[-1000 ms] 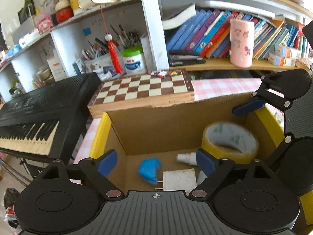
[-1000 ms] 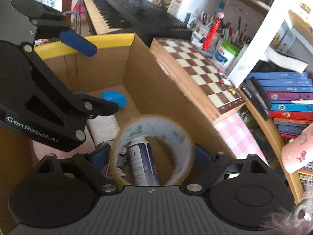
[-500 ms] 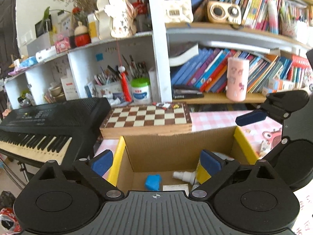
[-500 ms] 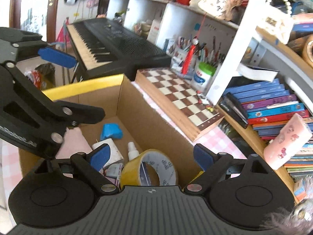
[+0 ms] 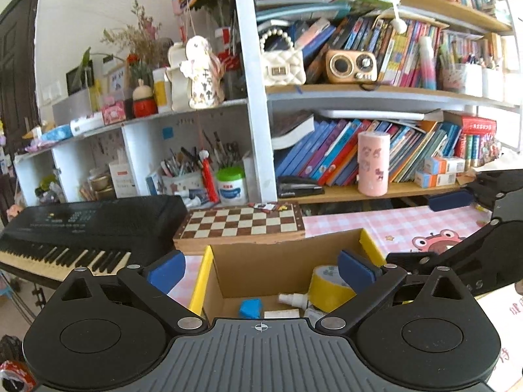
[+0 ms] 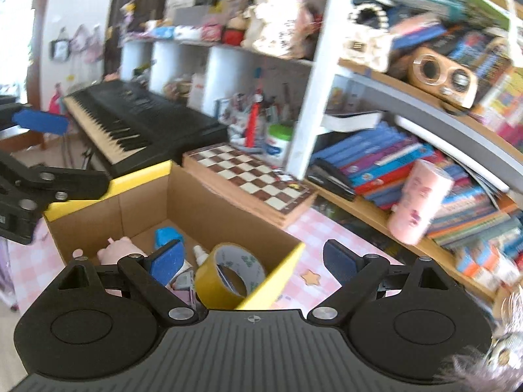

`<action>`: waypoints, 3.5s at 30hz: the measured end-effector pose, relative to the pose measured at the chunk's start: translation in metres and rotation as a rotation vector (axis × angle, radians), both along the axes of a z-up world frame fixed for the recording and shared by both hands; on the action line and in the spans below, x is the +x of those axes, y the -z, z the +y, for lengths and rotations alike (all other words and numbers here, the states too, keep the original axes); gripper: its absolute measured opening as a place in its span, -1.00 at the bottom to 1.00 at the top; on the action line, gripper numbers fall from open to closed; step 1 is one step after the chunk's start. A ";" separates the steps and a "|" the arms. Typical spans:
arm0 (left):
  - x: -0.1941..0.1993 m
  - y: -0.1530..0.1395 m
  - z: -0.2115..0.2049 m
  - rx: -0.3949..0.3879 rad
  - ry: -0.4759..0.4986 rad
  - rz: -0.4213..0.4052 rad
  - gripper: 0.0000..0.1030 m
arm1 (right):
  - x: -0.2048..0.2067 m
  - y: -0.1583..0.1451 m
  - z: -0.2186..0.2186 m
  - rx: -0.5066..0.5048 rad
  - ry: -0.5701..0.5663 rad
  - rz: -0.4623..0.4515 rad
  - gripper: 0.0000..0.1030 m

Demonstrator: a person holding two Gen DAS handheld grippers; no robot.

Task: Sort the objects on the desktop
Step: 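Withdraw both open tools up and away from the yellow box, then move both open tools toward the white charger and small white box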

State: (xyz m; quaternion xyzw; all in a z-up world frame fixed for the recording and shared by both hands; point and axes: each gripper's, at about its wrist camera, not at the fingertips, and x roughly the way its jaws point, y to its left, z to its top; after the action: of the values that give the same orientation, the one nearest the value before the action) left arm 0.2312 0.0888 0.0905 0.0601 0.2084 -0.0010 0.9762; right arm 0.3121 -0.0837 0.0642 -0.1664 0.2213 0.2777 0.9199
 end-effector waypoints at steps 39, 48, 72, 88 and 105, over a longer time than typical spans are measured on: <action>-0.148 0.039 0.010 -0.093 -0.029 0.013 0.98 | -0.208 0.046 -0.040 0.151 0.420 0.021 0.77; -0.171 0.056 0.003 -0.058 -0.019 0.049 0.98 | -0.238 0.068 -0.035 0.137 0.449 0.086 0.77; -0.199 0.078 -0.013 -0.079 0.020 0.112 0.98 | -0.277 0.080 -0.026 0.101 0.442 0.111 0.78; -0.192 0.086 -0.032 -0.089 0.113 0.148 0.98 | -0.288 0.083 -0.044 0.081 0.541 0.133 0.78; -0.182 0.088 -0.053 -0.092 0.171 0.164 0.98 | -0.290 0.082 -0.064 0.070 0.606 0.134 0.78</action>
State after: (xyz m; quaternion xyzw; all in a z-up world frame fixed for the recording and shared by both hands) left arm 0.0495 0.0358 0.0028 0.0325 0.2812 -0.0988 0.9540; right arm 0.0222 -0.1478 -0.0175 -0.0427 0.3113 0.0088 0.9493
